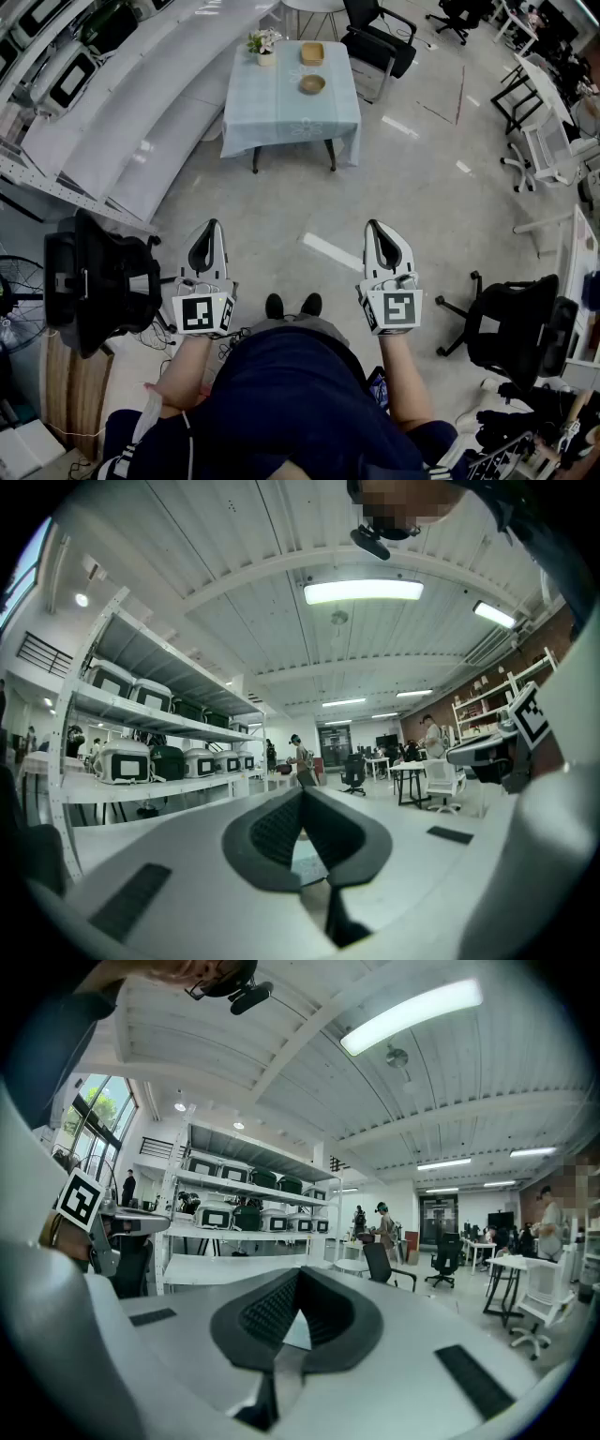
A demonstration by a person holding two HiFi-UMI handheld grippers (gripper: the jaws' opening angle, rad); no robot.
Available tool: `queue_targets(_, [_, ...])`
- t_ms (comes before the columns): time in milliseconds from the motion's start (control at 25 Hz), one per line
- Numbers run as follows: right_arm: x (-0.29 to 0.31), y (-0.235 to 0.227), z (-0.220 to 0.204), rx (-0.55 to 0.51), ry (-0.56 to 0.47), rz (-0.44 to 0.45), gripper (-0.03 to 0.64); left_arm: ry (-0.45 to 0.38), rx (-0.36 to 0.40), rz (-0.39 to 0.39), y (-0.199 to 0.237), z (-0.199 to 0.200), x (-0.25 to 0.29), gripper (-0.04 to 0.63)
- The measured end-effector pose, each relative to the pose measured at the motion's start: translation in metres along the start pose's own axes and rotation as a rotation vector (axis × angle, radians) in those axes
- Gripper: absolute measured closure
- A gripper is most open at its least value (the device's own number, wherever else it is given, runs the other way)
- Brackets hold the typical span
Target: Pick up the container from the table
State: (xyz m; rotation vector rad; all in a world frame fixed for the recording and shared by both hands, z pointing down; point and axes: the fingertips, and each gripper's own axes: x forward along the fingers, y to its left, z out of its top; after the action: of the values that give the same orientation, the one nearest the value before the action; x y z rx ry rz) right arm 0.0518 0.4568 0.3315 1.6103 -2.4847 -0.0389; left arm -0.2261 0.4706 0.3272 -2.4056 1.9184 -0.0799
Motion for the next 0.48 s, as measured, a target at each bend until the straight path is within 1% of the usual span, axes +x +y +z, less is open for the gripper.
queue_targets(480, [0.0039,-0.0013,-0.0017,-0.003,0.012,0.015,0.621,0.007,-0.003,-0.002,-0.0039,-0.0005,0.004,0.591])
